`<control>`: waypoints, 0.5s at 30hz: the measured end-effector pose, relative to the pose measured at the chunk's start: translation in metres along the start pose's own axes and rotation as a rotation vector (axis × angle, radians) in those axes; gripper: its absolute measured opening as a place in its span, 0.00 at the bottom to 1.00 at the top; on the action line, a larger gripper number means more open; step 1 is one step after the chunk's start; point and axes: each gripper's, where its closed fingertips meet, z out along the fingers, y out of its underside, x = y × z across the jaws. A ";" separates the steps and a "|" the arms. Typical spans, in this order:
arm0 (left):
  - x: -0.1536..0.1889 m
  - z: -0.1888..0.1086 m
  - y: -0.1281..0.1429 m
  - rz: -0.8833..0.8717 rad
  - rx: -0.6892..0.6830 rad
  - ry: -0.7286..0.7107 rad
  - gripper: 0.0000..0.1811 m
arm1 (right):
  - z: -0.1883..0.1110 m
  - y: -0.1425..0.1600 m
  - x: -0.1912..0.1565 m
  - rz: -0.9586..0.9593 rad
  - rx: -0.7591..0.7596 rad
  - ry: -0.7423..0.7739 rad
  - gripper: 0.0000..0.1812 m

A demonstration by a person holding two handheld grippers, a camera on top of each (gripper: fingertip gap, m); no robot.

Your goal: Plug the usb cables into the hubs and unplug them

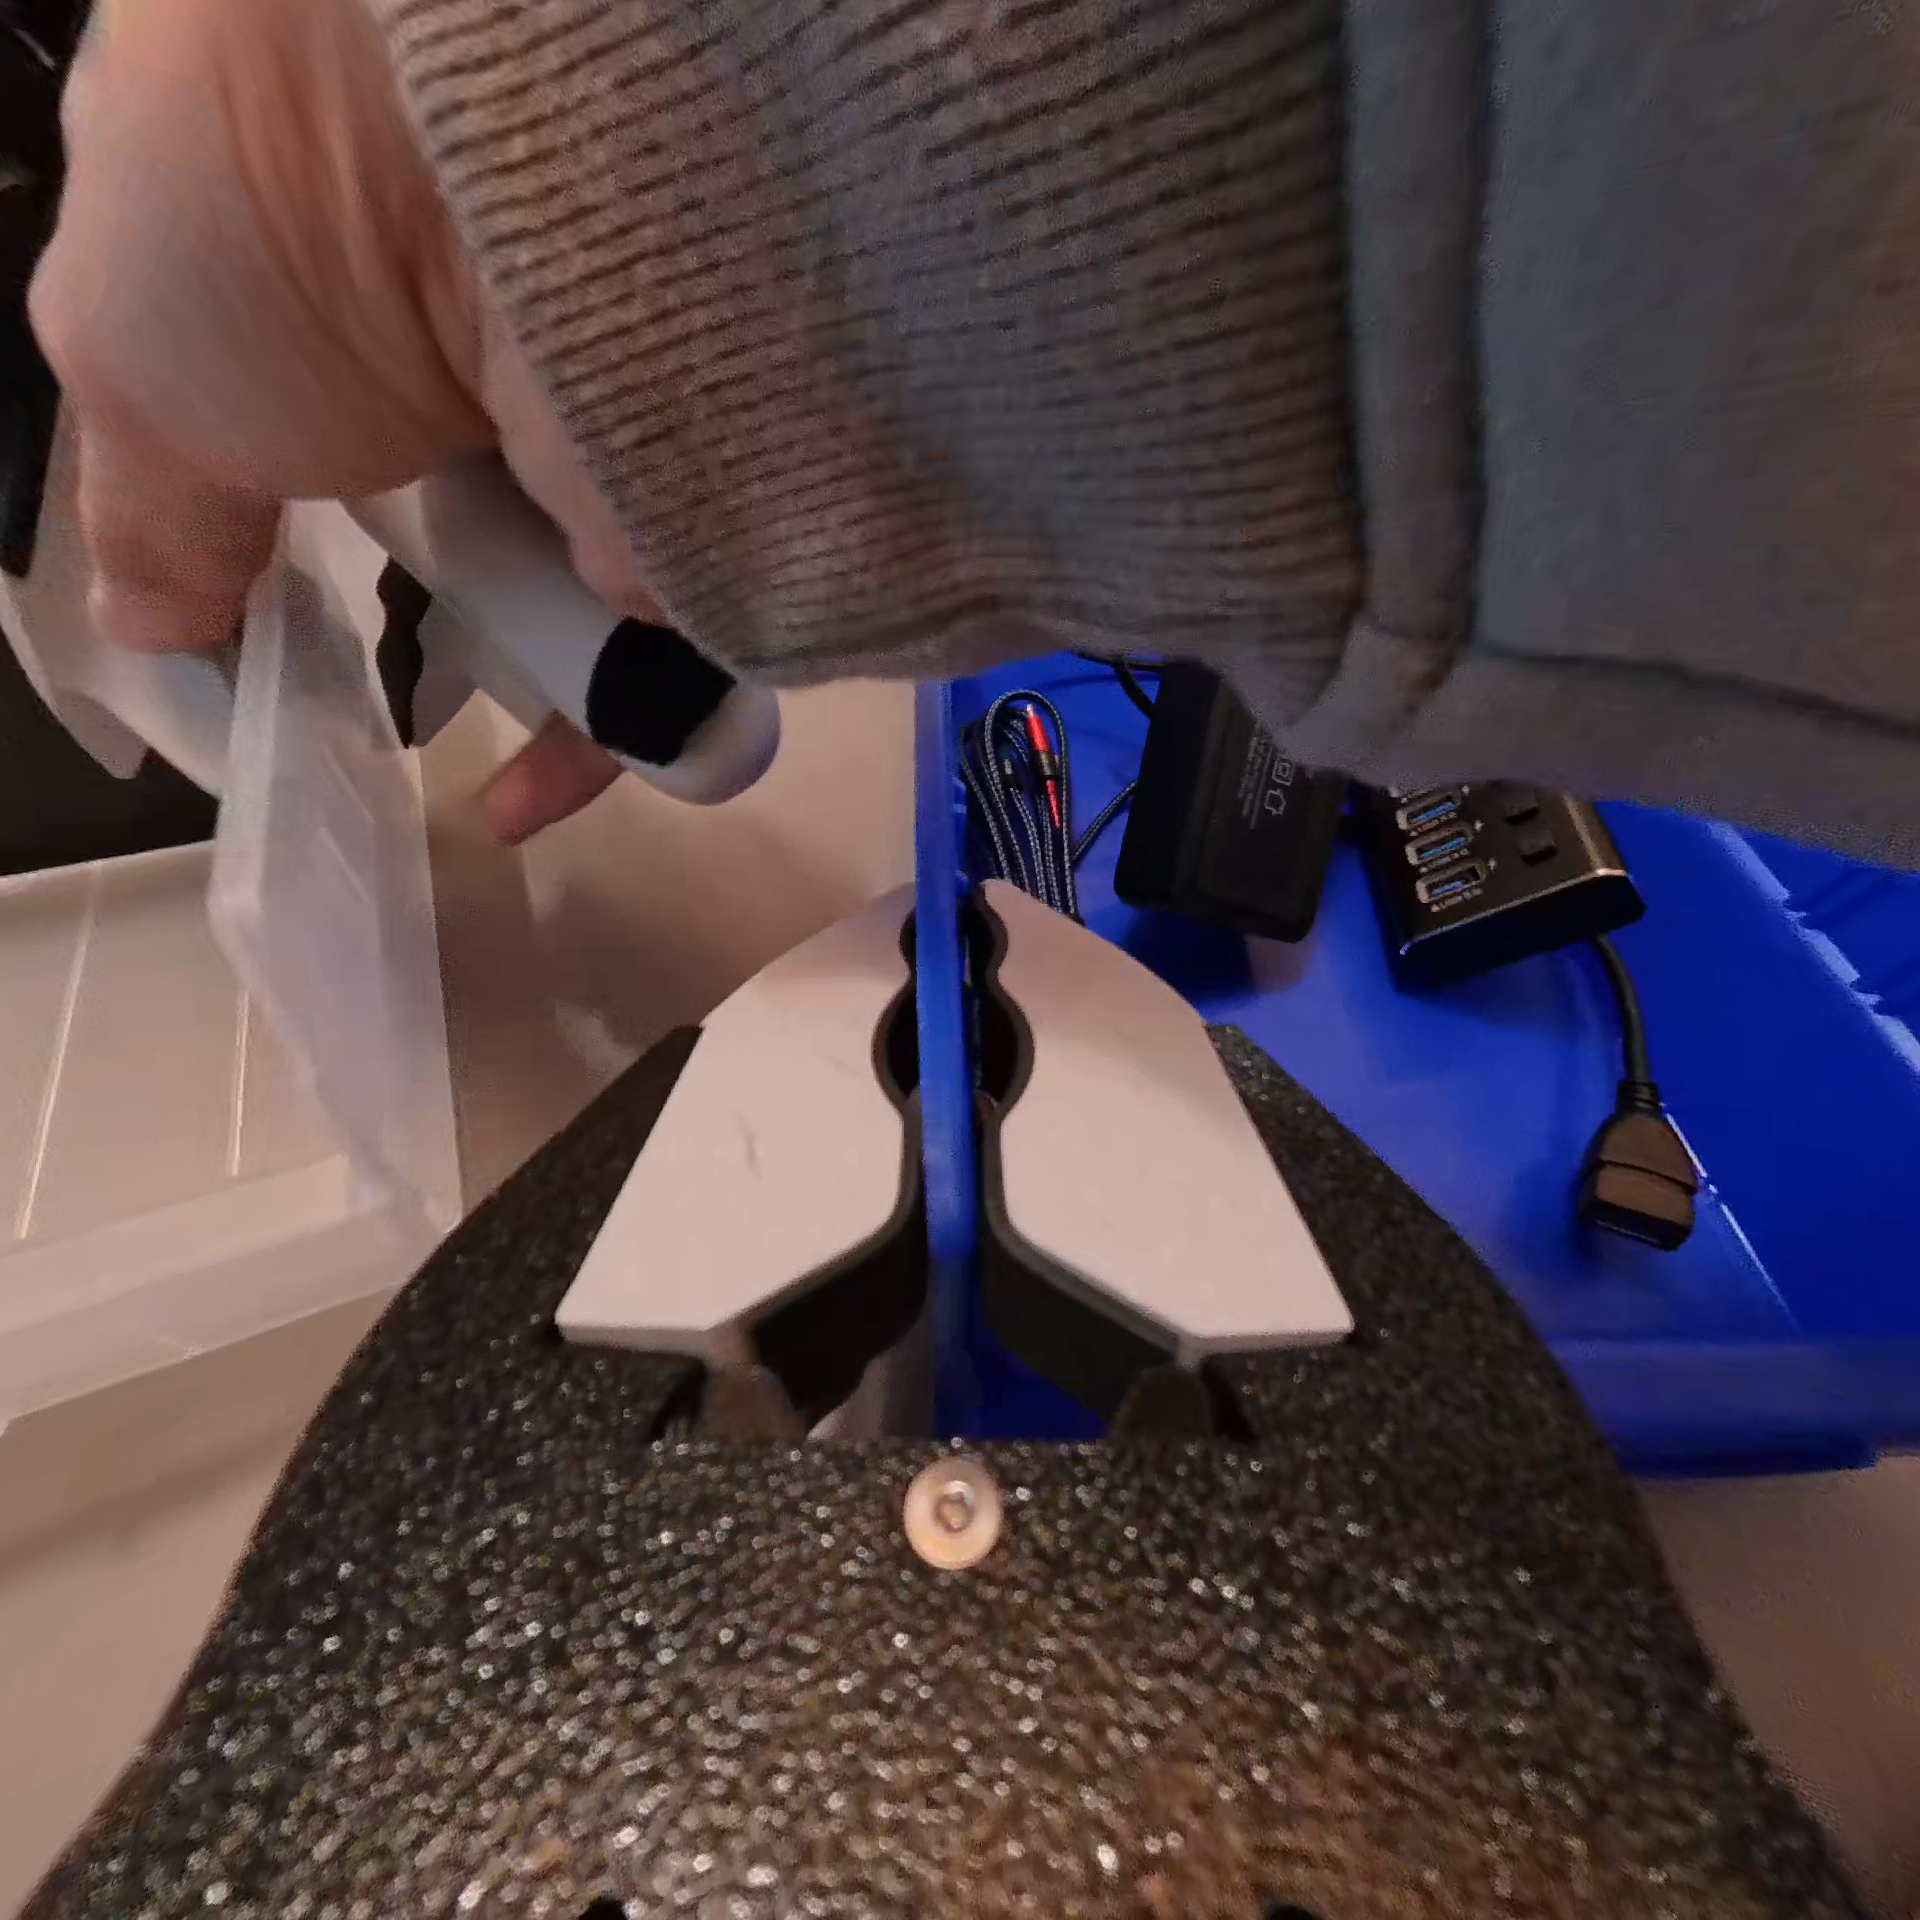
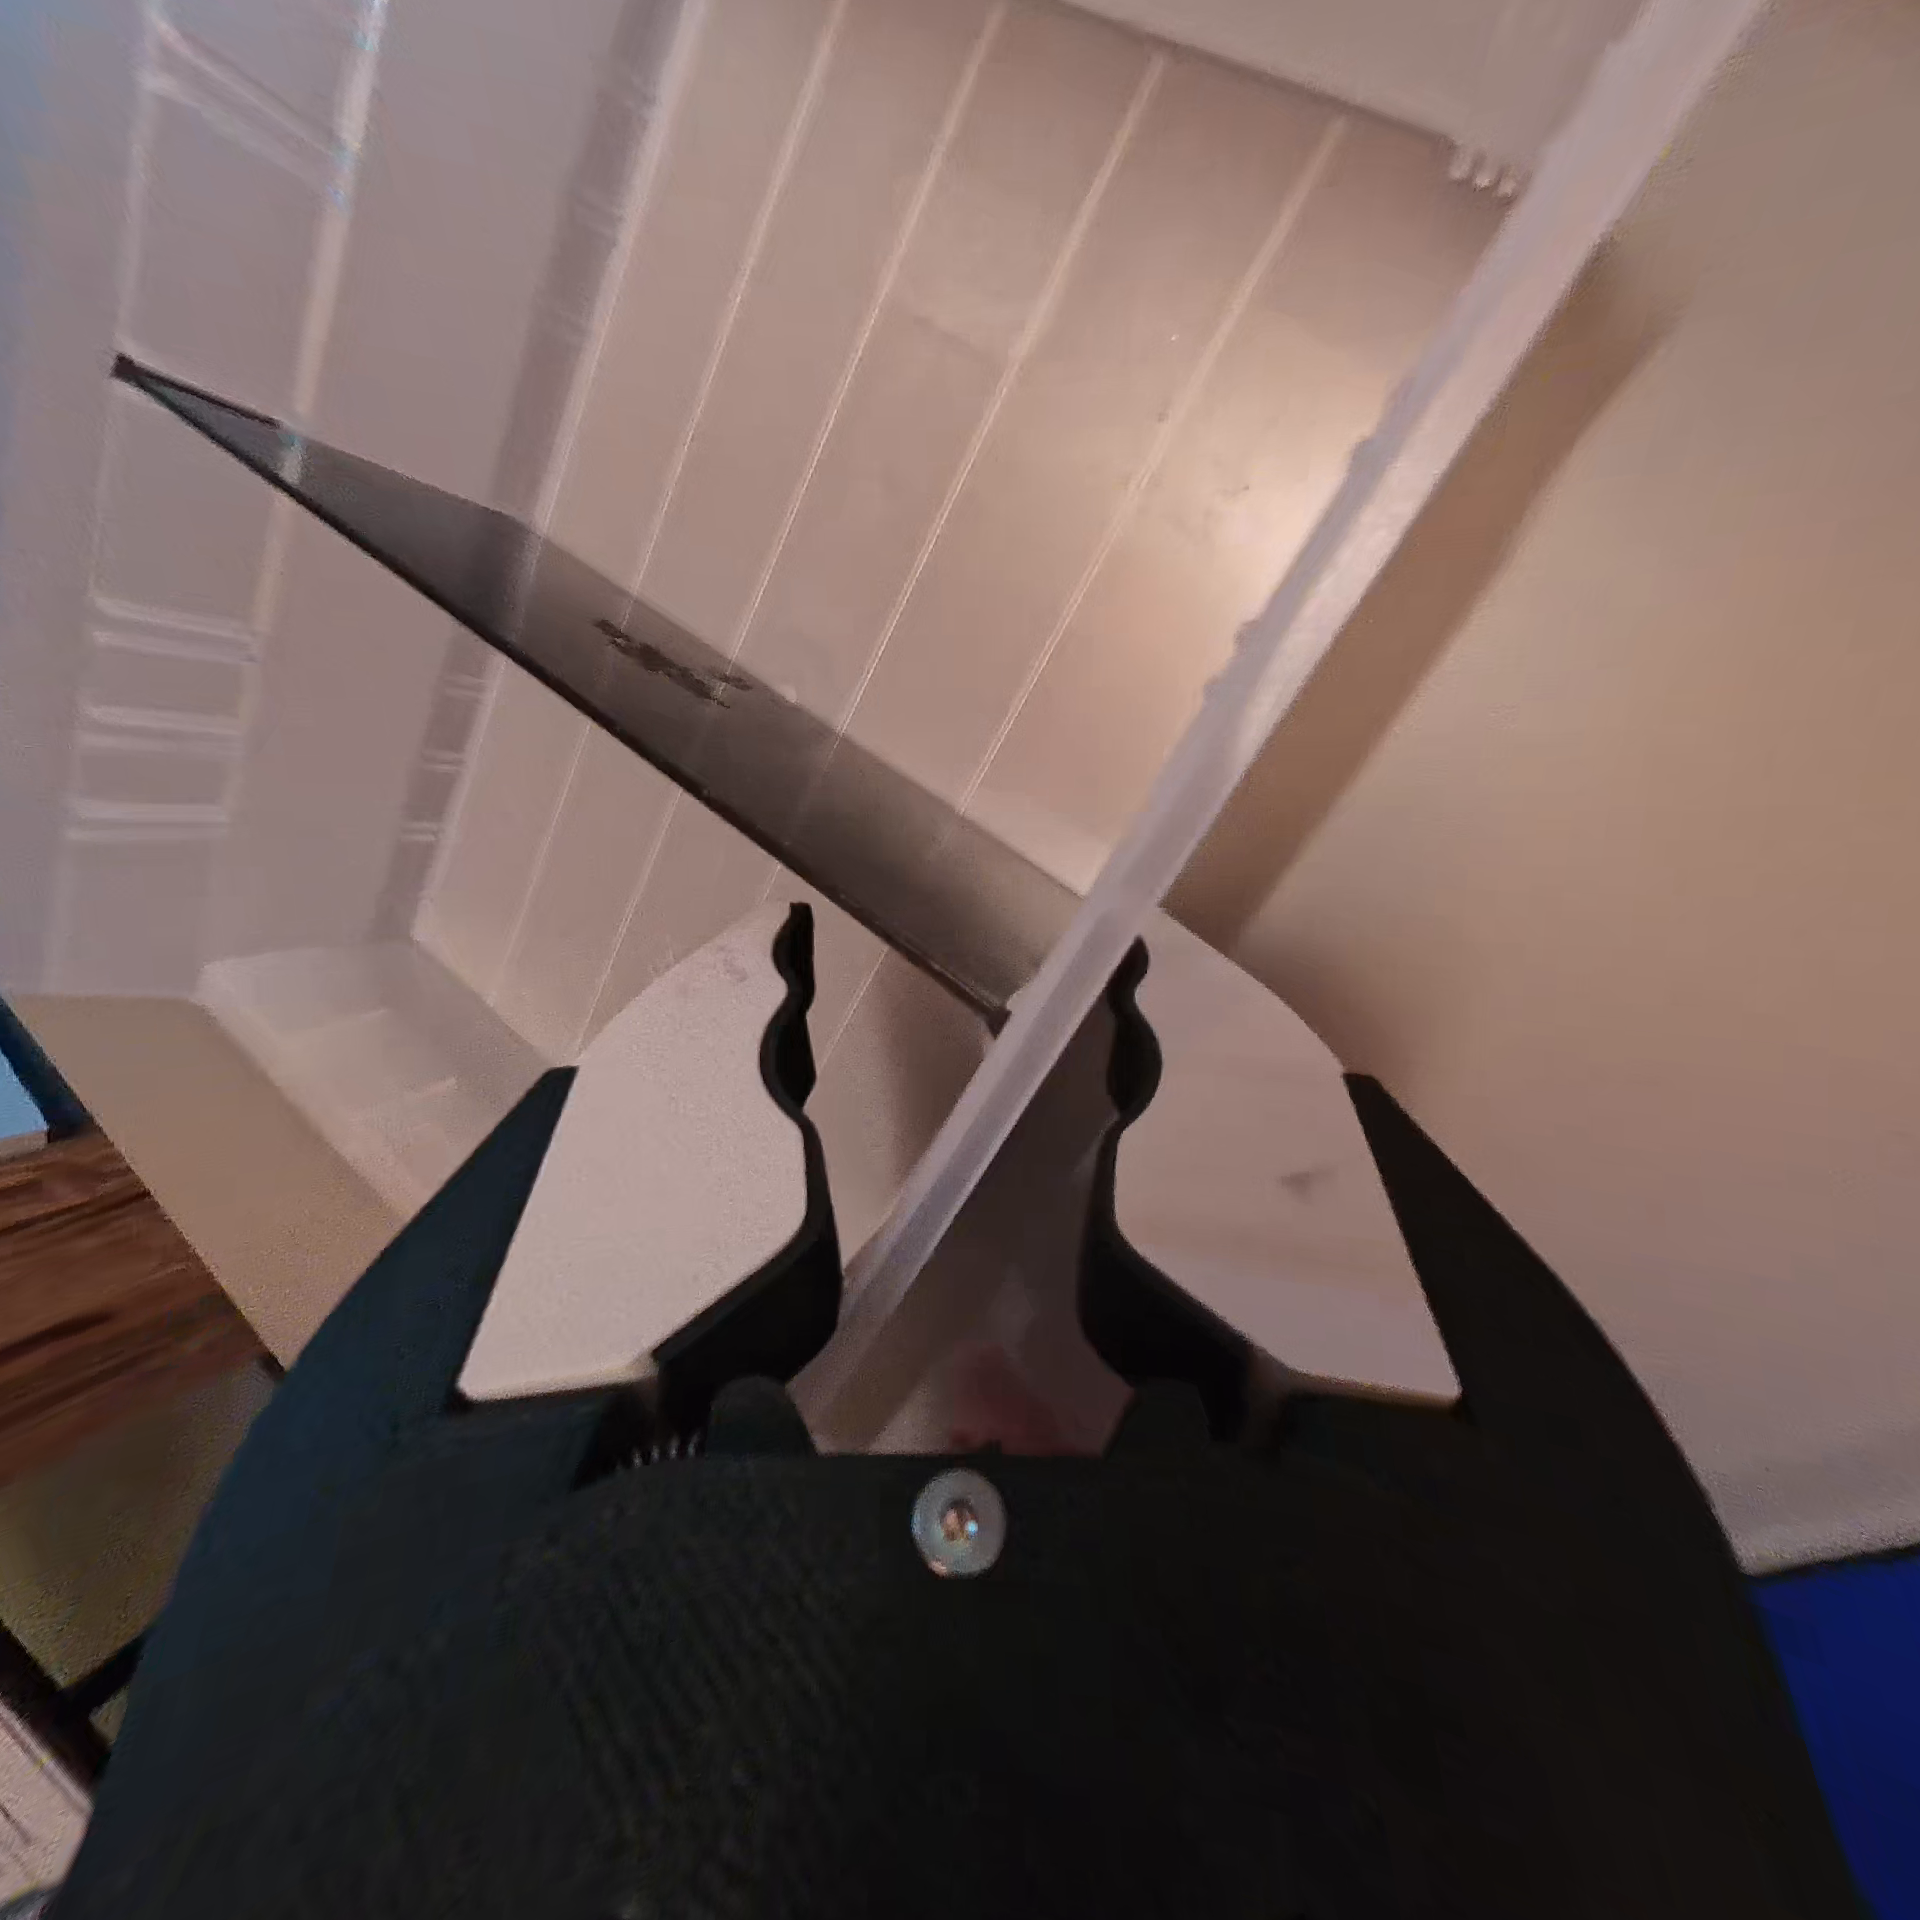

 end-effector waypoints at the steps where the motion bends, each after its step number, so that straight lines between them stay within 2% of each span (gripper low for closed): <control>1: 0.000 0.000 0.000 0.012 -0.002 -0.002 0.02 | 0.000 0.000 0.002 0.006 -0.005 0.020 0.27; 4: -0.002 -0.001 0.000 0.053 -0.007 -0.013 0.03 | -0.001 -0.004 0.012 -0.045 -0.007 0.098 0.15; 8: -0.007 -0.007 0.002 0.093 -0.013 -0.022 0.03 | -0.022 -0.016 -0.005 -0.088 -0.002 -0.003 0.14; 11: -0.014 -0.017 0.005 0.128 -0.014 -0.034 0.03 | -0.074 -0.048 -0.021 -0.200 0.129 -0.008 0.14; 15: -0.041 -0.039 0.010 0.134 -0.015 -0.045 0.03 | -0.181 -0.070 -0.021 -0.384 0.325 0.044 0.14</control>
